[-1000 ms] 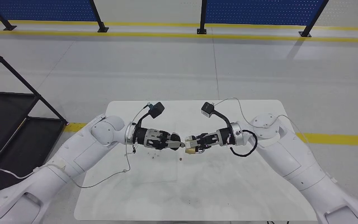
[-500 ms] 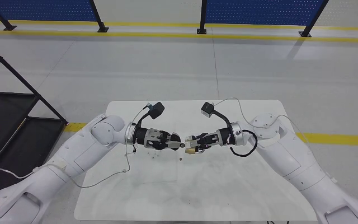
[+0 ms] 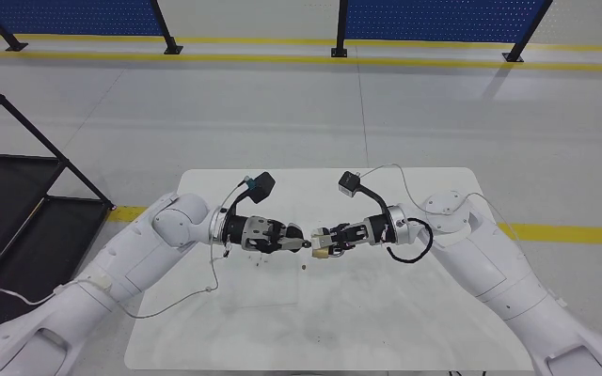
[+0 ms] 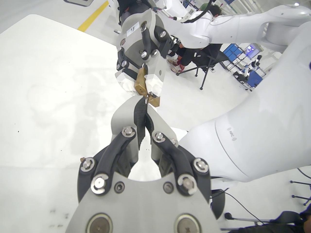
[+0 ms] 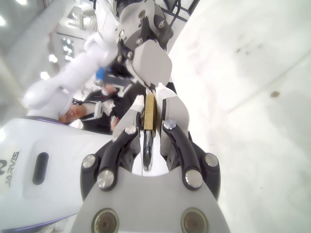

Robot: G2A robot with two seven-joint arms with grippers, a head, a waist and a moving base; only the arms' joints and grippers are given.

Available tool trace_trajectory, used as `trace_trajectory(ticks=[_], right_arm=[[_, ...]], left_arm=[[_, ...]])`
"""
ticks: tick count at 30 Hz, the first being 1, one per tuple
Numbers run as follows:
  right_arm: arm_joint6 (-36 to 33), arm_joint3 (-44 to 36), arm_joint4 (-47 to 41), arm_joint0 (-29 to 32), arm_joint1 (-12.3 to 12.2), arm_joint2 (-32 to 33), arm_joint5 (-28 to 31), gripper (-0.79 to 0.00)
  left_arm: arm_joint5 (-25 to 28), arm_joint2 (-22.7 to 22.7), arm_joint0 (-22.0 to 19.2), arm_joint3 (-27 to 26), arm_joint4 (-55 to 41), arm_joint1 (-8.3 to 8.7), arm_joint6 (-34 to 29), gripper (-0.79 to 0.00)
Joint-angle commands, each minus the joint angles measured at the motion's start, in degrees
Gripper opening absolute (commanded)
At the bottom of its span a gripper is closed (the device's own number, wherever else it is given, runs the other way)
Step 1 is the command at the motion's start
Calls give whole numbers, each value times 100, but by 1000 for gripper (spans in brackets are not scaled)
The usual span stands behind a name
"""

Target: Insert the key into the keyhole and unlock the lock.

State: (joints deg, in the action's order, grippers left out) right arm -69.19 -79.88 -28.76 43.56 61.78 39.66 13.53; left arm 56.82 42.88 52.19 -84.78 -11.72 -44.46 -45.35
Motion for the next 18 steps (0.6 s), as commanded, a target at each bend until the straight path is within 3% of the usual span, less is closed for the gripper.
trace_trajectory(ticks=[1,18], right_arm=[[0,0,0,0,0,0,0,-785],[0,0,0,0,0,0,0,-785]], left_arm=[[-8,19,22,-18,13,-3,7,-785],[-46,272,236,-198,646,-51,399,-785]])
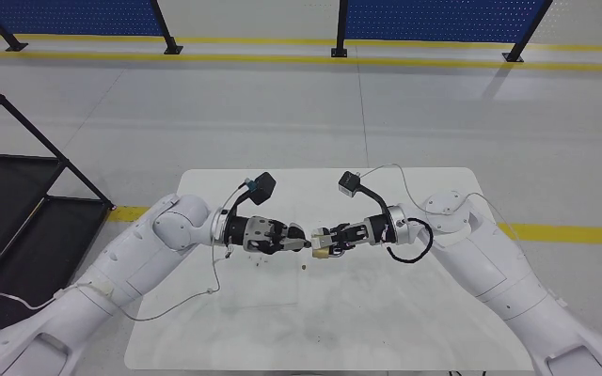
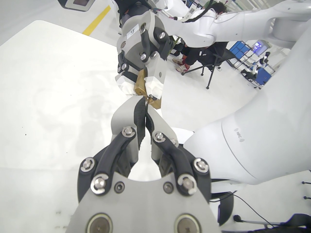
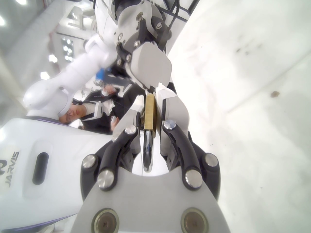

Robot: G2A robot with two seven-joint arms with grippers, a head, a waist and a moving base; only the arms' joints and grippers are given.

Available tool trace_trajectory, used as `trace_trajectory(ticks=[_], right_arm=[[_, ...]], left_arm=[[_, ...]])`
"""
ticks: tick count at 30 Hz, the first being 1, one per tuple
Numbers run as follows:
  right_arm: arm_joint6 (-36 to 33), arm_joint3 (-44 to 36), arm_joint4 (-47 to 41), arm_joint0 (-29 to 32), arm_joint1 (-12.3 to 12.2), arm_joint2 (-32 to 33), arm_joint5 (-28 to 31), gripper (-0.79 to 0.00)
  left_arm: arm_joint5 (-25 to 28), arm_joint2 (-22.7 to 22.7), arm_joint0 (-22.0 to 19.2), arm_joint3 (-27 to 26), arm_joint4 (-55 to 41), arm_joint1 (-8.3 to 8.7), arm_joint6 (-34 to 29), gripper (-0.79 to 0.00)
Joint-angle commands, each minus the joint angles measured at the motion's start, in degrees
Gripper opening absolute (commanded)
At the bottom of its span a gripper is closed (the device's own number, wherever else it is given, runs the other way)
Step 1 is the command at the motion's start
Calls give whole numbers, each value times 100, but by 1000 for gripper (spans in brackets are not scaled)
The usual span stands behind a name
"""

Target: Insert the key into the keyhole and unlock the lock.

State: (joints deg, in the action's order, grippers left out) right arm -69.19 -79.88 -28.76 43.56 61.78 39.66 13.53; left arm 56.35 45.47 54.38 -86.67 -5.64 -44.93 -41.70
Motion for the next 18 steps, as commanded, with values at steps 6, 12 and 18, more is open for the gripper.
trace_trajectory(ticks=[6,12,18], right_arm=[[0,0,0,0,0,0,0,-785],[0,0,0,0,0,0,0,-785],[0,0,0,0,0,0,0,-785]], left_arm=[[21,80,89,-45,170,-19,133,-785],[58,170,155,-97,358,-28,224,-785],[118,311,268,-217,785,-34,432,-785]])
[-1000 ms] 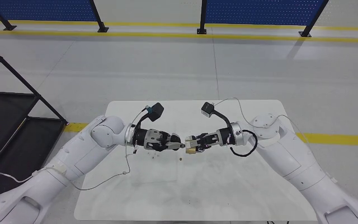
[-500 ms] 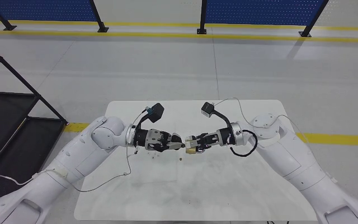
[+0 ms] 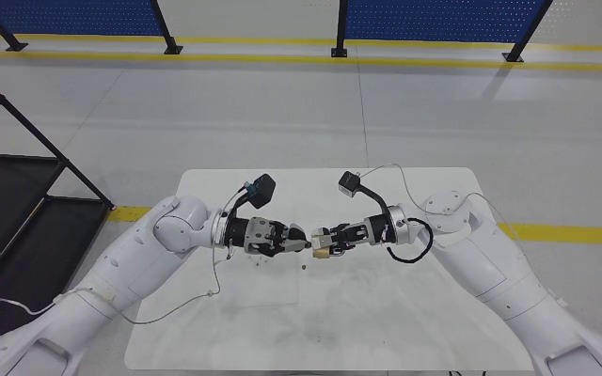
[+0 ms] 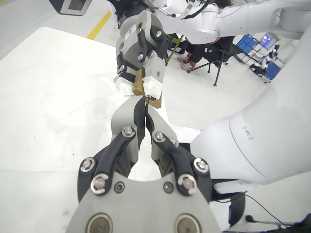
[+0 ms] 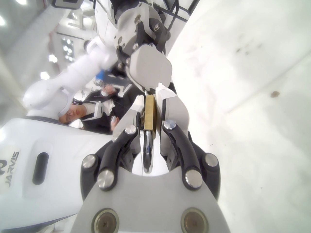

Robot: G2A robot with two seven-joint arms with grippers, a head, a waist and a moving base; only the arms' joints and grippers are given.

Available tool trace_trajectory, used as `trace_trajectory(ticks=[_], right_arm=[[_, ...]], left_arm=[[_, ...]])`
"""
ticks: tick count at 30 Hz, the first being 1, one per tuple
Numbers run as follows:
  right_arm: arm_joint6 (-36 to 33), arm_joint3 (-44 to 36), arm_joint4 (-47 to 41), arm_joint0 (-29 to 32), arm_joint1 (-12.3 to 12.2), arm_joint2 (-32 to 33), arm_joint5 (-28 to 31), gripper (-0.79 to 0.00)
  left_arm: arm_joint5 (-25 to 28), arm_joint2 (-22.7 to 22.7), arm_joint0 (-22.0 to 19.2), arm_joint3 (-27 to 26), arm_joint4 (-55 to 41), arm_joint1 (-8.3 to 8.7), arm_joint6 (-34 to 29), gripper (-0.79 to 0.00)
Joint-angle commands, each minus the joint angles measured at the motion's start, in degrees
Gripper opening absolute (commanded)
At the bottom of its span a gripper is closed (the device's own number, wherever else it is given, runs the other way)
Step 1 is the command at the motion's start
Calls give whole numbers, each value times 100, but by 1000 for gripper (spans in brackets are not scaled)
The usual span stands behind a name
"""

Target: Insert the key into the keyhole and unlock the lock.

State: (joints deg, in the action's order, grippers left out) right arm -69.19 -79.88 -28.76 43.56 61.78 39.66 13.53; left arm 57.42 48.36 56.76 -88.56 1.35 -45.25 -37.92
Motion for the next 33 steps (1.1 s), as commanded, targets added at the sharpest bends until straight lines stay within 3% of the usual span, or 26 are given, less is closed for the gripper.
trace_trajectory(ticks=[1,33], right_arm=[[0,0,0,0,0,0,0,-785],[0,0,0,0,0,0,0,-785]], left_arm=[[28,47,57,-47,149,-3,108,-785],[58,666,661,-574,1946,-31,1326,-785]])
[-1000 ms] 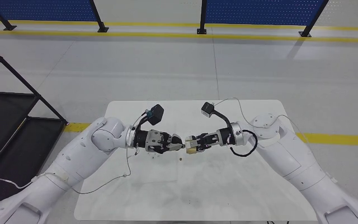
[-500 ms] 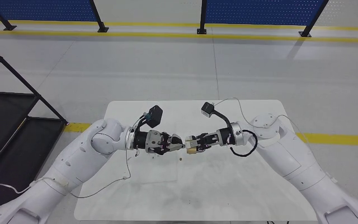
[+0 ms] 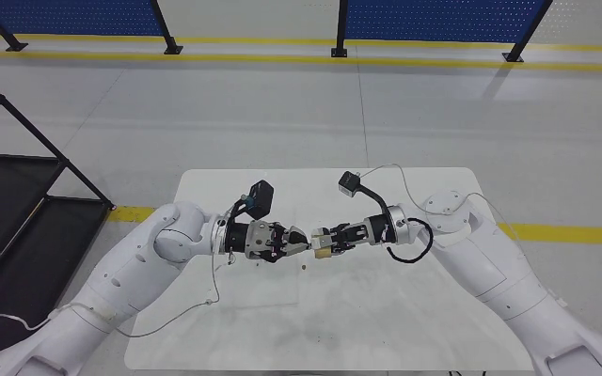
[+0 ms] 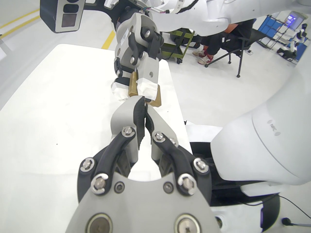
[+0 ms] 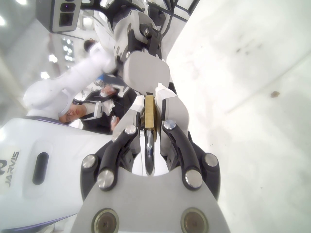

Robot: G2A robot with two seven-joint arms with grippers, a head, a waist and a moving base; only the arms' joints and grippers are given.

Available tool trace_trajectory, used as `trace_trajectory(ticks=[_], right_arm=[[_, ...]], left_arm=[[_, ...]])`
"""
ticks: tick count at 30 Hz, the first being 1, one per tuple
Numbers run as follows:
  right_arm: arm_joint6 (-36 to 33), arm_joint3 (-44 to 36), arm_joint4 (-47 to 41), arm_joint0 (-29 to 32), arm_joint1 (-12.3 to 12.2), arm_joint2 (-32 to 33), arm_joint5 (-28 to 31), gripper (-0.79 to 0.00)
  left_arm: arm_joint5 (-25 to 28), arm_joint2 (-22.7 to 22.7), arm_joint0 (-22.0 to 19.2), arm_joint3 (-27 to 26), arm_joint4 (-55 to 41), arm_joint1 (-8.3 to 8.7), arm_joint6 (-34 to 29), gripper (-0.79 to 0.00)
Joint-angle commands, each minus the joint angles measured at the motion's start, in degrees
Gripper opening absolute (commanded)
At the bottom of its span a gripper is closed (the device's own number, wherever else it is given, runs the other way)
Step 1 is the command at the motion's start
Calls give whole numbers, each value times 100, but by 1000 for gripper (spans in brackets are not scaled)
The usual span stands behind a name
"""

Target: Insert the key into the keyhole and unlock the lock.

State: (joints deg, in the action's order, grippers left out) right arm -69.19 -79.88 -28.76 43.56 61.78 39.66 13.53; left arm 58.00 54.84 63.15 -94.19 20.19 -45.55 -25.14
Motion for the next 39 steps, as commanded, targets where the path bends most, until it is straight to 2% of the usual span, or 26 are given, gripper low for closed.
trace_trajectory(ticks=[1,26,39], right_arm=[[0,0,0,0,0,0,0,-785],[0,0,0,0,0,0,0,-785],[0,0,0,0,0,0,0,-785]], left_arm=[[0,31,39,-25,112,-2,83,-785],[0,256,288,-199,910,-1,661,-785],[0,251,327,-173,886,-5,715,-785]])
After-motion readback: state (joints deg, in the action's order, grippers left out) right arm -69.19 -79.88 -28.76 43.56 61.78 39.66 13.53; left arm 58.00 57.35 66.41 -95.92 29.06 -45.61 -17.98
